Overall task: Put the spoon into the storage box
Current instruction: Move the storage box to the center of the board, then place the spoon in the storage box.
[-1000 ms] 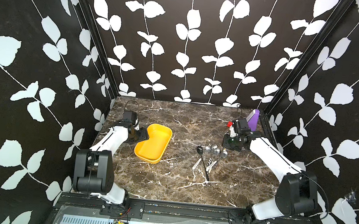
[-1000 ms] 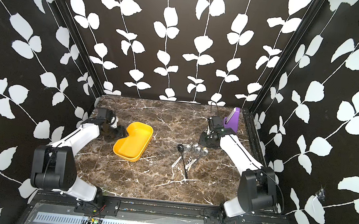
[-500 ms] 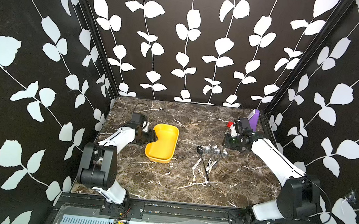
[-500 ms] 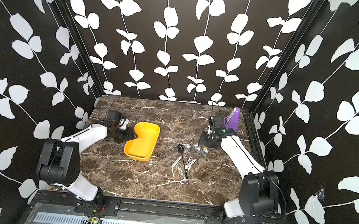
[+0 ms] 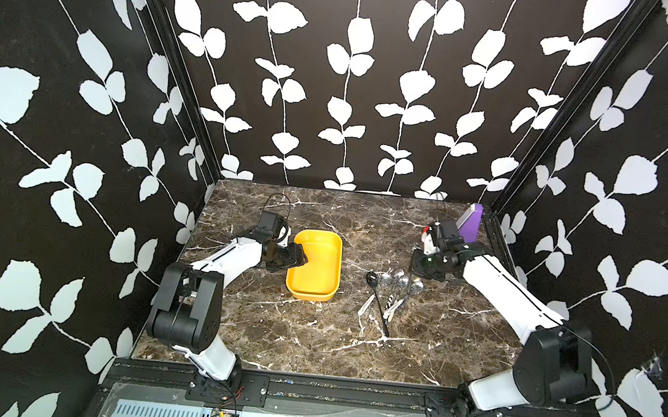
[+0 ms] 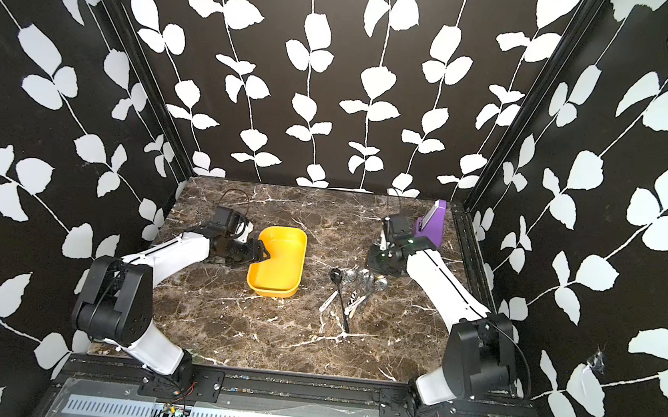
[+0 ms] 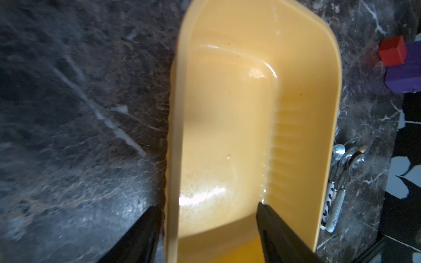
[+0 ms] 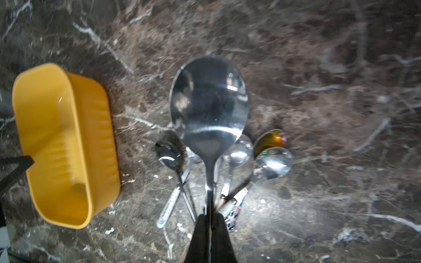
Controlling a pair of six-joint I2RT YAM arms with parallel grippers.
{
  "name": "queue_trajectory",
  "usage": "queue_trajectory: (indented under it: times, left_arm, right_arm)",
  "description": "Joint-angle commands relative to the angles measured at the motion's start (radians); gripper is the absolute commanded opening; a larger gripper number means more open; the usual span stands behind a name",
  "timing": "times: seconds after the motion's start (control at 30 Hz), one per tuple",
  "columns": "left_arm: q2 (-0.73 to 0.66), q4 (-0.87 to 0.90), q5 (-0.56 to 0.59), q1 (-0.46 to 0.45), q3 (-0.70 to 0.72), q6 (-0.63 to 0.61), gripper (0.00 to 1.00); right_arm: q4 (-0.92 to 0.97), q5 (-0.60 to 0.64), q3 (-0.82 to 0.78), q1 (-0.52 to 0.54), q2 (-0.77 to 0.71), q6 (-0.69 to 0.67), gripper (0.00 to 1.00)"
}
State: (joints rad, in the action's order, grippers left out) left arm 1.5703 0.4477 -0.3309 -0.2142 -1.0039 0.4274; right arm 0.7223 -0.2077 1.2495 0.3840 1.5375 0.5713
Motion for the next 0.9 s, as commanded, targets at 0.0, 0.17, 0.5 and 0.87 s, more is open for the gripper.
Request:
queue_trajectory:
  times: [0.0,0.17,0.5,0.87]
  left_arm:
    - [-0.111,0.106,0.092,0.015,-0.058,-0.025,0.77]
    - [-0.256,0.166,0.096,0.116,-0.019,-0.007,0.75]
    - [-0.464,0.252,0.109,0.175,0.082,-0.011,0.73]
    - [-0.485,0.272,0.122,0.181,0.085,-0.035,0.73]
  right_arm:
    - [-0.004,-0.034,0.147,0.065,0.056,0.03,0.0]
    - [0.022,-0.042,0.374,0.187,0.239,0.061,0.0]
    - [0.147,-0.074,0.948,0.343,0.685,0.136,0.0]
    - [0.16,-0.117,1.179,0.41,0.922,0.235,0.0]
